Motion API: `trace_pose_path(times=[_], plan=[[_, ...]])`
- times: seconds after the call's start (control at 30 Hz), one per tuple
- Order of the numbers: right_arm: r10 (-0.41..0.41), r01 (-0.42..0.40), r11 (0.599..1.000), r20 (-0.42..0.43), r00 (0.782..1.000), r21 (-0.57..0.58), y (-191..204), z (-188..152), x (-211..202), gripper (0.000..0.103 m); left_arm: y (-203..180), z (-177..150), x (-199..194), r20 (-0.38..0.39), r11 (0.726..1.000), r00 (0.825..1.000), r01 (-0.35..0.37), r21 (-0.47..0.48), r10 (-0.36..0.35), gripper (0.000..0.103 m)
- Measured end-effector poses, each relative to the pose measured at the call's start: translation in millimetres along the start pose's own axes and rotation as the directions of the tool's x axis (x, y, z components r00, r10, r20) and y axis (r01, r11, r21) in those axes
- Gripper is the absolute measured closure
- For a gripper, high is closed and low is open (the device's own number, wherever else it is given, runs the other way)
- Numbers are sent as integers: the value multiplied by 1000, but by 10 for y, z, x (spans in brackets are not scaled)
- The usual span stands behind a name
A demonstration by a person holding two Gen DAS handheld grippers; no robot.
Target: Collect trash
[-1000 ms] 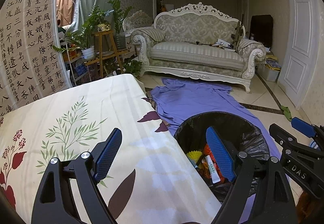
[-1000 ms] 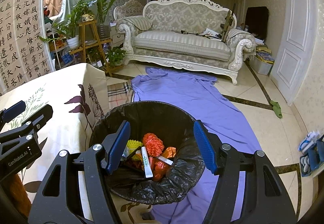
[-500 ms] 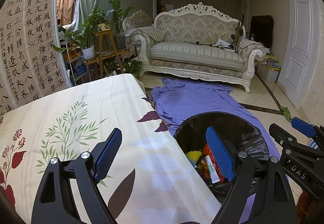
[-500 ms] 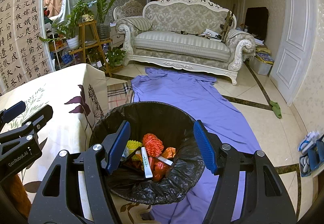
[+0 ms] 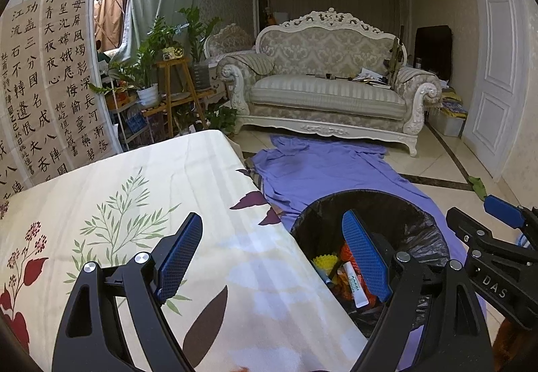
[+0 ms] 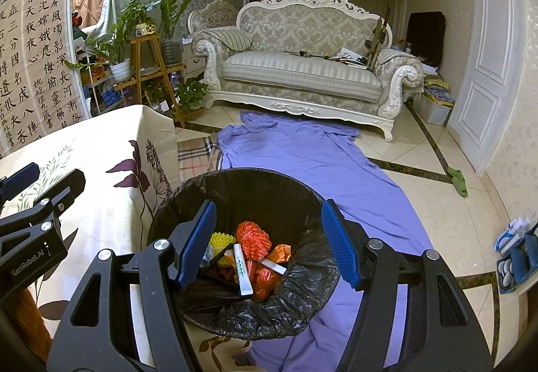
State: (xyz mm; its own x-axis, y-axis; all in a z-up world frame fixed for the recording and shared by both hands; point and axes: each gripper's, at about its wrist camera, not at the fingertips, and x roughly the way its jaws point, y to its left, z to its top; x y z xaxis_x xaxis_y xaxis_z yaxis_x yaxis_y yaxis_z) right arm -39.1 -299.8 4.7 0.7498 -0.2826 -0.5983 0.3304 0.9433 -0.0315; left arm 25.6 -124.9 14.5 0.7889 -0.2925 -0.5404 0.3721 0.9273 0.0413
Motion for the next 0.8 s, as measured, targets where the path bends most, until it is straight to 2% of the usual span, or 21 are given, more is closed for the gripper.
trace_pose_path(times=[0.27,0.5,0.8], plan=[[0,0,1000,0,1000,-1,5,-8,-10,40,-25,-13,22,-1,1000,1000,28,-6,-28,20],[6,-6,1000,1,1000,-13,-4,18,-81,40,16,-11,23,15,1000,1000,-7,-4,7,20],[37,-38,998,-4,999,-47,176,110,-83,40,292,-32,85,-43,996,998,-53,-68,51,18]])
